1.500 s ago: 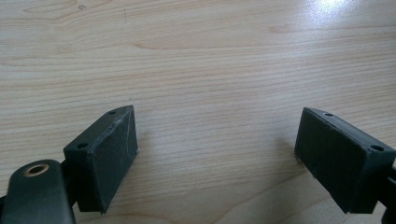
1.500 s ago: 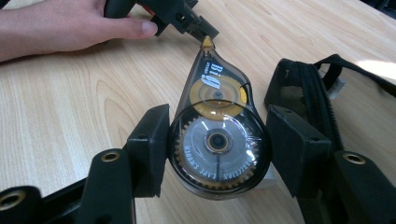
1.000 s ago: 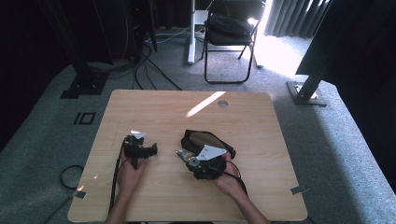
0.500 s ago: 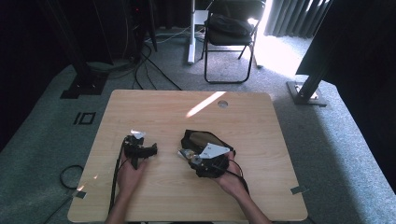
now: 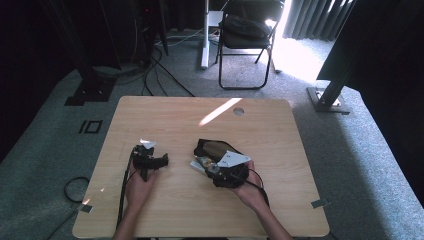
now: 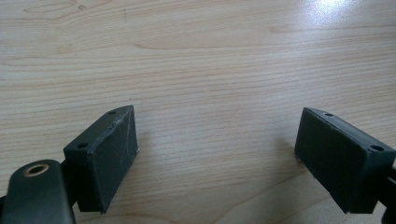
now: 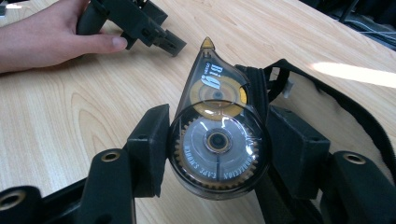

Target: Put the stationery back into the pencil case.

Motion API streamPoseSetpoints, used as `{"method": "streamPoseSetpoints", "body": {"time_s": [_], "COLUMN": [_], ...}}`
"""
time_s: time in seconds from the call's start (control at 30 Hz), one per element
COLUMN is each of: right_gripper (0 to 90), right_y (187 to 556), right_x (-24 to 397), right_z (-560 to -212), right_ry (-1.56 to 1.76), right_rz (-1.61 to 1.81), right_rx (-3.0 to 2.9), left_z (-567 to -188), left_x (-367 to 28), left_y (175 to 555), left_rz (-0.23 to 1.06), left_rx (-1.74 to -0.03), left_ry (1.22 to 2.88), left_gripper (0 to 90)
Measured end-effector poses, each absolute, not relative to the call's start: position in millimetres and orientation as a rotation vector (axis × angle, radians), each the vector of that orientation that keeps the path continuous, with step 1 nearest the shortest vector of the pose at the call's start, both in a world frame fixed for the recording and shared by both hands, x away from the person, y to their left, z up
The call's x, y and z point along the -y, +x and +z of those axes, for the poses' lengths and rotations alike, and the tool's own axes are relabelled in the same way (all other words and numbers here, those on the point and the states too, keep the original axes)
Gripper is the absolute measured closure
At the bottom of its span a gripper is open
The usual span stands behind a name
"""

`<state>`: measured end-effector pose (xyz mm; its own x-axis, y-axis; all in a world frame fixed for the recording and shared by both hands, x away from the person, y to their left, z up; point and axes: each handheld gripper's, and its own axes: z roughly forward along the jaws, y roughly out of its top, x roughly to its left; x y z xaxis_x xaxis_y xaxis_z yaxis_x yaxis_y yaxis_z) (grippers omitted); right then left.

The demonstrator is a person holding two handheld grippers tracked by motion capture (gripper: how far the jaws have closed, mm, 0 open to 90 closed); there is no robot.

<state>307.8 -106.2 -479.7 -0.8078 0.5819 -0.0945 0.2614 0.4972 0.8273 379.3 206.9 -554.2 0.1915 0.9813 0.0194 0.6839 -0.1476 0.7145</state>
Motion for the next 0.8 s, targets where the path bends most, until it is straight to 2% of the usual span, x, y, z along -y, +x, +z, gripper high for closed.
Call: {"method": "streamPoseSetpoints", "body": {"time_s": [0.8], "right_gripper": [41.6], "right_y": [320.1], "right_x": [118.8], "right_z": [-473.4], "right_ry": [0.753], "right_rz": [1.231], "right_rx": [-2.342], "left_z": [-554.2], "left_x": [-206.9], "left_y": [379.3], "left_rz": [0.675], "left_rx": [-1.553], "left_ry": [1.9], "left_gripper": [13.4]}}
